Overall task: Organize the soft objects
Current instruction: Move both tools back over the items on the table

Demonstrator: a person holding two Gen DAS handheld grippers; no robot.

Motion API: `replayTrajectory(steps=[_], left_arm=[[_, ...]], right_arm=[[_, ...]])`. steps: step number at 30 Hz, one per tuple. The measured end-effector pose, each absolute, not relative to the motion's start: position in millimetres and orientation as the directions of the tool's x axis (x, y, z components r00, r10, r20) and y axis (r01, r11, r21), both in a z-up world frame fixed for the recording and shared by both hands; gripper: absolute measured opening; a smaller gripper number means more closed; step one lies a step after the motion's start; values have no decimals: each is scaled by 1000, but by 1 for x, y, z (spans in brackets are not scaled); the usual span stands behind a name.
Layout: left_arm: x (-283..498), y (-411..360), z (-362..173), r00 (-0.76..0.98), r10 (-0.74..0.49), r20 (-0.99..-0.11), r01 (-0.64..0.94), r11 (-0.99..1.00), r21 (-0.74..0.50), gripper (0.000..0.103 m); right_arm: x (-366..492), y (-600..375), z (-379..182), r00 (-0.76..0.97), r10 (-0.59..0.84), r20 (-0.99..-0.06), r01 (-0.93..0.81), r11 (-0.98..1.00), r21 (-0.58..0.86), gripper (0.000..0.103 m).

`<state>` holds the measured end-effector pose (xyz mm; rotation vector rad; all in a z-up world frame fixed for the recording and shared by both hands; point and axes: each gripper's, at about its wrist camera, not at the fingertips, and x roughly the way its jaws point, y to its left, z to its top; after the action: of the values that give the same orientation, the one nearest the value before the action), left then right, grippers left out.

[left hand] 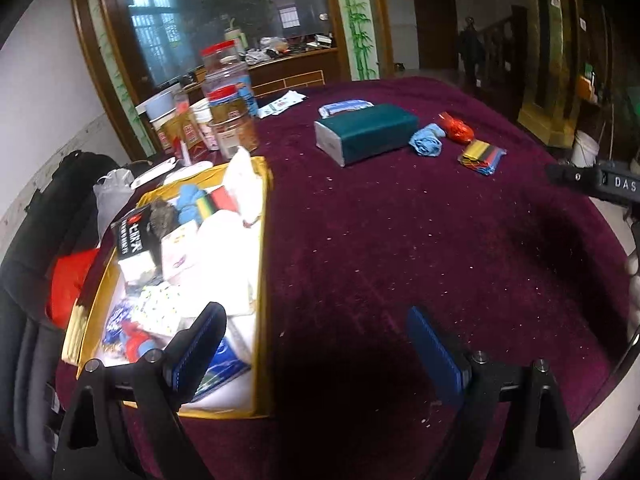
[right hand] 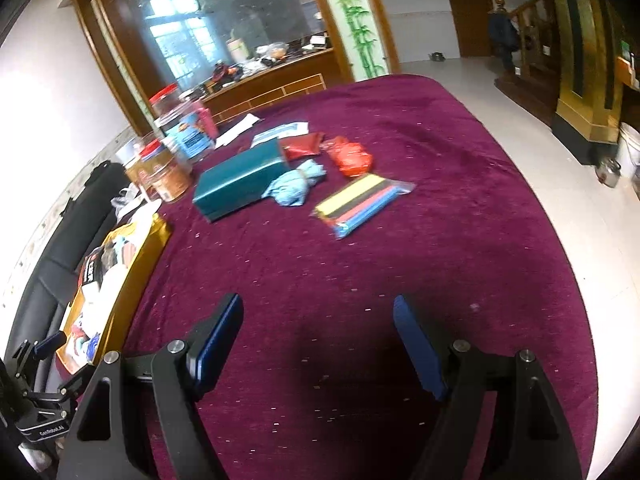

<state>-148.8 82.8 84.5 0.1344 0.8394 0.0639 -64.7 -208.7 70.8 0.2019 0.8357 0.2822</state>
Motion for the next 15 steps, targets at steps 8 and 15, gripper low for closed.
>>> replayTrajectory(steps=[8,15], left_arm=[[-131,60,75,646,105,-756,42,984,173,94],[-115,50,63,622,100,-776,69,981,182,94]], right_arm=[[-54,-222,62,635,312,-707,-135,946,296,77],[-37,-231,51,623,302,-721,-94,944,315,77]])
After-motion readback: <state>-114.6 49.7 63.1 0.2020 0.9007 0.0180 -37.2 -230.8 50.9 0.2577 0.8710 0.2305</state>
